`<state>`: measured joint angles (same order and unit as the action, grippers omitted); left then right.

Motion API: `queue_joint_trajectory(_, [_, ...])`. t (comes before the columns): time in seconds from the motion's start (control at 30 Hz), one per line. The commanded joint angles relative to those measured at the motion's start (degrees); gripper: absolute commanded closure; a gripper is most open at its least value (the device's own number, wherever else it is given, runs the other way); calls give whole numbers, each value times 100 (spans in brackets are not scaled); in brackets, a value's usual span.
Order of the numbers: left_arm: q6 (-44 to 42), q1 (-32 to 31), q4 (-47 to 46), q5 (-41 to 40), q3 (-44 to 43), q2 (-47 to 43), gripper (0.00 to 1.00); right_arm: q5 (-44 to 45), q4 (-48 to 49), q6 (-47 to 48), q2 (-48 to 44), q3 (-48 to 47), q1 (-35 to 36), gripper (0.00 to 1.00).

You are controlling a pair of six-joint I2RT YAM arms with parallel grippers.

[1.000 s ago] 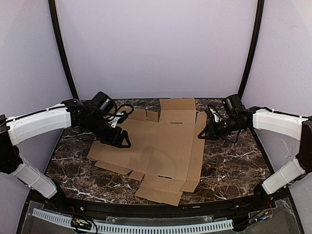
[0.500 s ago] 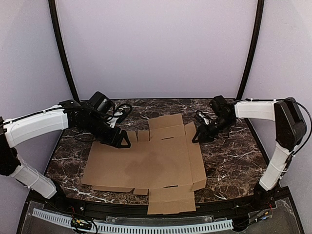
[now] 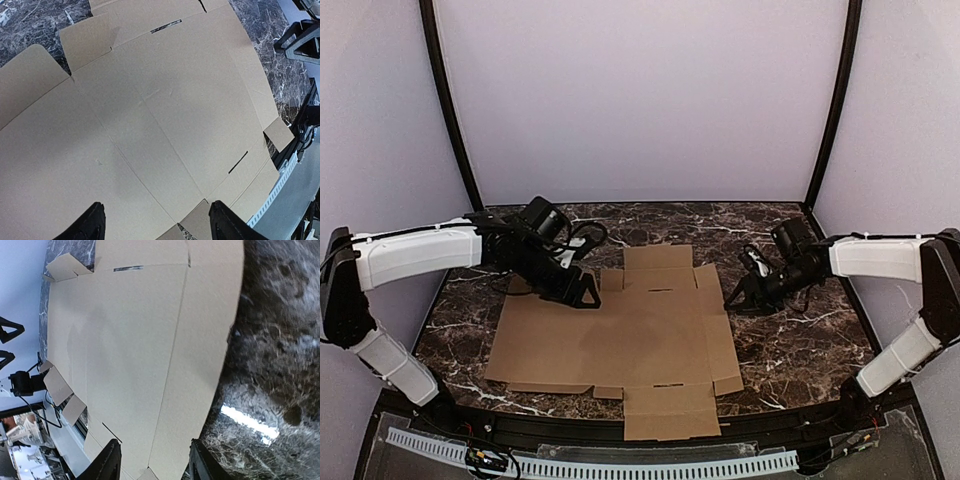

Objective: Fold the paper box

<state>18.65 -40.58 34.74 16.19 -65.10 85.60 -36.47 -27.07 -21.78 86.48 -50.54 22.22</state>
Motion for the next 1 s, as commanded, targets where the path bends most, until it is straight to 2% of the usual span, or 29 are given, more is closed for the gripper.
queue_joint_trajectory(0.0, [-57, -113, -91, 73, 43, 305, 29, -31, 1097, -989, -420, 893, -4, 52])
queue_joint_trajectory(0.17, [-41, -185, -265, -20, 145, 611, 31, 17, 1820, -1408, -457, 1517, 41, 48])
queue_joint_trajectory(0.4, [115, -187, -483, -59, 329, 860, 38, -144, 2446, -1551, -9, 1568, 160, 49])
queue_joint_trajectory(0.97, [355, -187, -1039, -100, 964, 1175, 53, -135, 2370, -1162, 809, 842, 325, 58])
